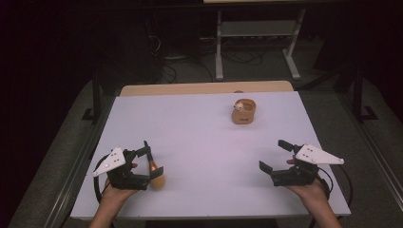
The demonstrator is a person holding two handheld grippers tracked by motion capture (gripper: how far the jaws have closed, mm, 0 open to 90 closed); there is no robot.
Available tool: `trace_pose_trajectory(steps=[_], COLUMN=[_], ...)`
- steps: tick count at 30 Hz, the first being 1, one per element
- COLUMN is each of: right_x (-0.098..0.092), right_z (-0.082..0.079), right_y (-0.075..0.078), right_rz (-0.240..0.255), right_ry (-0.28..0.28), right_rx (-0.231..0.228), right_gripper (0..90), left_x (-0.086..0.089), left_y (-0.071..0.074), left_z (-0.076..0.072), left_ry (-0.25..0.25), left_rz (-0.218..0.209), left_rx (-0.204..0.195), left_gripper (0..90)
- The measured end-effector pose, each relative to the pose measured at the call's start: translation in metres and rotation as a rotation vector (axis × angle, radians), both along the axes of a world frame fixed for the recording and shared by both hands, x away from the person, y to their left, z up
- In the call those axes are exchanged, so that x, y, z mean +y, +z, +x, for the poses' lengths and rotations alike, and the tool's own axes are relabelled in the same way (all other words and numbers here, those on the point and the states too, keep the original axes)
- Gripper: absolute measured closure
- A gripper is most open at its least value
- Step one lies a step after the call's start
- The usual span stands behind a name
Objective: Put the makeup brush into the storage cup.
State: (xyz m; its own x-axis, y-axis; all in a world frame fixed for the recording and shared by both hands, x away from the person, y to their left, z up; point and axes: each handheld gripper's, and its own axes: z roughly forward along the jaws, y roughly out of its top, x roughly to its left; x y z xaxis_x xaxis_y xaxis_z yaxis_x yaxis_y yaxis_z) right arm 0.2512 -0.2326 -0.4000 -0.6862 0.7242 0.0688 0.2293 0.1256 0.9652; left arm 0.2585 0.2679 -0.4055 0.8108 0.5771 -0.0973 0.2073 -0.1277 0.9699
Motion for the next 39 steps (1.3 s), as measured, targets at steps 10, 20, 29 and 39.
trace_pose_trajectory(steps=[10,20,29,39], right_x=[0.003,0.005,0.005,0.005], right_z=[0.0,0.001,0.001,0.002], right_y=[0.0,-0.001,-0.001,-0.001], right_rz=[-0.001,-0.008,-0.005,-0.003], right_ry=[0.008,0.012,0.009,0.007], right_rx=[0.003,0.003,0.008,0.005], right_gripper=[0.0,0.0,0.0,0.0], left_x=[0.0,0.0,0.005,0.008], left_y=[0.005,0.013,0.016,0.027], left_z=[0.006,0.02,0.03,0.041], left_ry=[-0.009,-0.01,-0.006,-0.015], left_rz=[0.014,0.005,-0.01,0.03], left_rx=[-0.006,0.003,0.012,0.028], left_gripper=[9.9,9.9,10.0,10.0])
